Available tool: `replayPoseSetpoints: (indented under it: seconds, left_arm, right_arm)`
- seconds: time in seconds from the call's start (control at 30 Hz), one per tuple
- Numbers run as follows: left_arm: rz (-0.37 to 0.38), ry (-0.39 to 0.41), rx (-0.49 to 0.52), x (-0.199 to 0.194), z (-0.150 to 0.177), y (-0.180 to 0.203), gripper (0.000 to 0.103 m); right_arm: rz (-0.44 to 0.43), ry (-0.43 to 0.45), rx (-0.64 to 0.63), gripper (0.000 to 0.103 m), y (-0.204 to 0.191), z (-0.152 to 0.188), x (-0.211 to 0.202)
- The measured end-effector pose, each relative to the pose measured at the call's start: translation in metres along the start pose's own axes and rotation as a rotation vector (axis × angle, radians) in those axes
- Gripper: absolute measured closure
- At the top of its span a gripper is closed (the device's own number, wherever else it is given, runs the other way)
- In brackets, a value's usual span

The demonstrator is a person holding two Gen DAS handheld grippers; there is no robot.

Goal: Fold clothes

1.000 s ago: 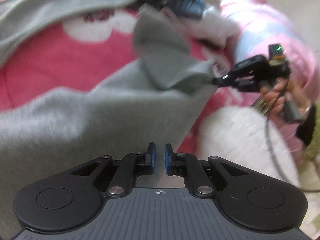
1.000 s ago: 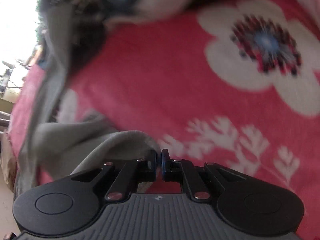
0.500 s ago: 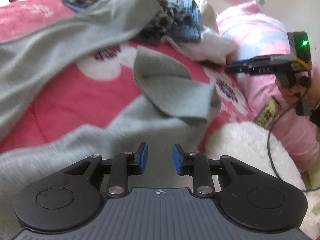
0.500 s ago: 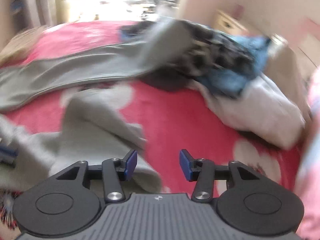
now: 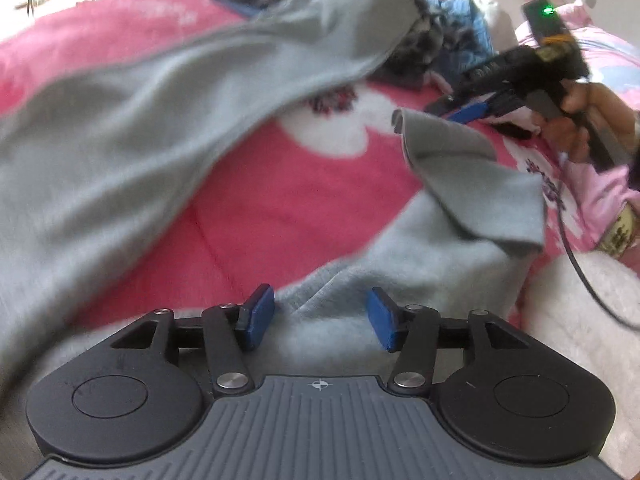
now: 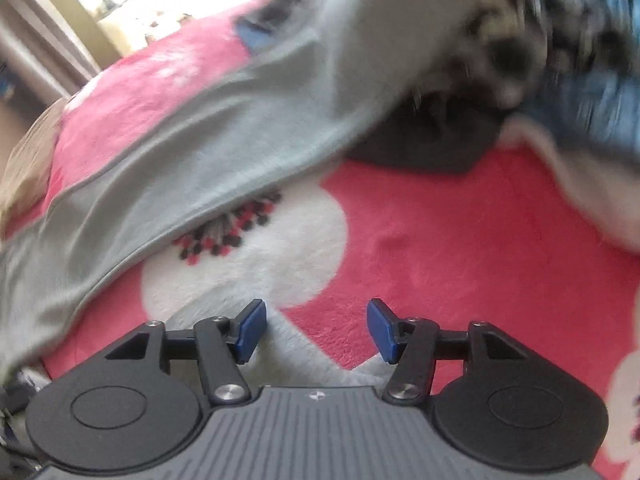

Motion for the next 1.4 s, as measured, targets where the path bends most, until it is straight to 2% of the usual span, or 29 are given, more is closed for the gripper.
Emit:
replayPoseSetpoints:
  seconds: [0.03, 0.07, 0.13, 0.2, 0.27, 0.3, 0.57, 0.63, 0.73, 0.9, 1.03, 1.17, 1.23, 1.3, 1.33, 1.4]
  left_arm:
    - [0.011, -0.006, -0.006, 0.000, 0.005, 0.001, 0.051]
    - [0.017, -0.003, -0.003, -0.002, 0.009, 0.003, 0.051]
    - [0.034, -0.001, -0.005, -0.006, 0.015, 0.006, 0.051]
    - [0.052, -0.003, -0.022, -0.008, 0.021, 0.008, 0.051]
    - [0.067, -0.003, -0.025, -0.011, 0.026, 0.011, 0.051]
    - [0.069, -0.005, -0.021, -0.012, 0.028, 0.011, 0.051]
    - [0.075, 0.001, -0.038, -0.026, 0.025, 0.011, 0.052]
    - [0.058, 0.023, -0.030, -0.030, 0.020, 0.008, 0.052]
    - [0.031, 0.050, -0.015, -0.030, 0.009, 0.002, 0.052]
    - [-0.023, 0.031, 0.018, -0.008, 0.001, -0.013, 0.051]
    - [-0.029, -0.010, 0.027, 0.006, 0.002, -0.016, 0.050]
    - [-0.039, -0.016, 0.031, 0.006, 0.002, -0.014, 0.049]
    - [-0.047, -0.015, 0.032, 0.007, 0.003, -0.014, 0.049]
    - [-0.053, -0.011, 0.030, 0.008, 0.002, -0.013, 0.049]
    - [-0.051, -0.007, 0.024, 0.008, 0.003, -0.013, 0.049]
    - [-0.047, 0.001, 0.013, 0.007, 0.003, -0.013, 0.049]
  right_arm:
    - [-0.036, -0.057, 0.056, 0.044, 0.006, 0.004, 0.009]
    - [-0.067, -0.062, 0.088, 0.046, 0.008, 0.008, 0.009]
    - [-0.129, -0.073, 0.152, 0.059, 0.013, 0.015, 0.008]
    - [-0.169, -0.070, 0.172, 0.085, 0.013, 0.023, 0.003]
    - [-0.193, -0.056, 0.164, 0.096, 0.009, 0.030, -0.007]
    - [-0.214, -0.052, 0.162, 0.098, 0.005, 0.032, -0.013]
    - [-0.643, 0.299, 0.016, 0.100, -0.022, 0.007, -0.145]
    - [-0.693, 0.393, 0.005, 0.100, 0.000, 0.002, -0.173]
    - [-0.589, 0.412, 0.123, 0.100, 0.043, 0.009, -0.165]
    - [-0.411, 0.439, 0.316, 0.100, 0.116, 0.024, -0.152]
    - [-0.265, 0.456, 0.468, 0.099, 0.176, 0.040, -0.144]
    - [-0.117, 0.471, 0.618, 0.094, 0.236, 0.059, -0.137]
    - [-0.080, 0.382, 0.379, 0.082, 0.174, 0.049, -0.119]
    - [-0.041, 0.313, 0.130, 0.062, 0.110, 0.039, -0.100]
    - [-0.013, 0.296, -0.010, 0.060, 0.071, 0.033, -0.087]
    - [0.010, 0.266, -0.154, 0.059, 0.020, 0.028, -0.062]
Point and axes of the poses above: each gripper's, at about its wrist camera, not at the fingertips, and x roughly the way its jaws point, y to its right, z to its underside, the point moved 10 cm from there along x, roughly the way its jaws point, and after that the axes turned 4 degrees about x, right-handed, at the moved point
